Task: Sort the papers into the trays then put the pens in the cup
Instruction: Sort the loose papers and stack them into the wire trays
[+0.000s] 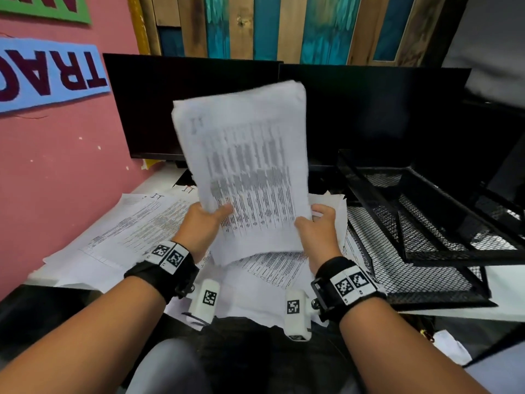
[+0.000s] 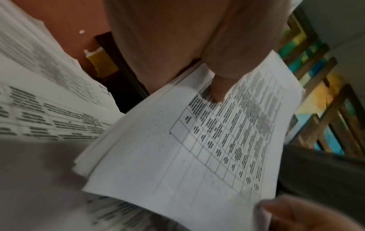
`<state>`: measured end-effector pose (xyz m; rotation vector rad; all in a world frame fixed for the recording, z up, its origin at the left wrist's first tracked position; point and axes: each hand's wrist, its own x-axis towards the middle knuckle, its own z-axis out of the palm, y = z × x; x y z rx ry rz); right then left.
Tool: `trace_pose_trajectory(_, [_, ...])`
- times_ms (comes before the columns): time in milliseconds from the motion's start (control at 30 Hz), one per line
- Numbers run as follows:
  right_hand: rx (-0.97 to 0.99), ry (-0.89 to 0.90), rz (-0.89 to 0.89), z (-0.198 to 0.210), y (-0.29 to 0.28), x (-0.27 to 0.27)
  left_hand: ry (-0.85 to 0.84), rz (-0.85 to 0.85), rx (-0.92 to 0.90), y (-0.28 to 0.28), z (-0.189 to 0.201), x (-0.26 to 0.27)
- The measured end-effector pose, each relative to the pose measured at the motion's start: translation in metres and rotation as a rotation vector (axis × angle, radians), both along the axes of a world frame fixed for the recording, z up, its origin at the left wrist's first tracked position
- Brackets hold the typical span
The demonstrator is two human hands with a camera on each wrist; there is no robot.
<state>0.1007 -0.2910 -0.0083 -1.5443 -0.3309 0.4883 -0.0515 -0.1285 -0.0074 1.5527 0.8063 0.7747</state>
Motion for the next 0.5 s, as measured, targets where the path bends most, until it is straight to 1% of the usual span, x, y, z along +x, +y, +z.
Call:
trace_pose_trajectory(67, [0.057, 0.07, -0.012, -0.001, -0.002, 0.002, -0.17, 0.027, -0.078, -0.002, 0.009, 0.001])
trace_pose_trajectory(133, [0.12, 0.189, 0.052, 0.0, 0.0, 0.001, -0.284, 0.034, -0.144, -0.006, 0.019, 0.005])
trace_pose_trajectory(200, [0.222, 0.37, 0.139, 0.004, 0.002, -0.002, -0.327, -0.02, -0.168, -0.013, 0.028, 0.008])
trace_pose_trajectory(233, [0.268, 0.443, 0.177, 0.008, 0.002, -0.004, -0.308, -0.049, -0.148, -0.016, 0.029, 0.009])
trace_pose_trajectory(267, [0.282, 0.476, 0.184, 0.009, 0.002, -0.004, -0.257, -0.064, -0.096, -0.019, 0.029, 0.009])
trace_pose_trajectory(300, [0.278, 0.478, 0.184, 0.014, 0.001, -0.004, -0.199, -0.076, -0.032, -0.02, 0.027, 0.009])
trace_pose_trajectory(333, [0.239, 0.444, 0.17, 0.018, -0.001, -0.002, -0.147, -0.088, 0.023, -0.02, 0.025, 0.009])
trace_pose_trajectory(433, [0.157, 0.25, 0.058, 0.033, -0.005, 0.008, -0.086, -0.164, 0.086, -0.017, 0.016, 0.005])
trace_pose_trajectory(500, [0.11, 0.138, -0.05, 0.044, -0.01, 0.022, -0.007, -0.167, 0.18, -0.012, 0.007, -0.001])
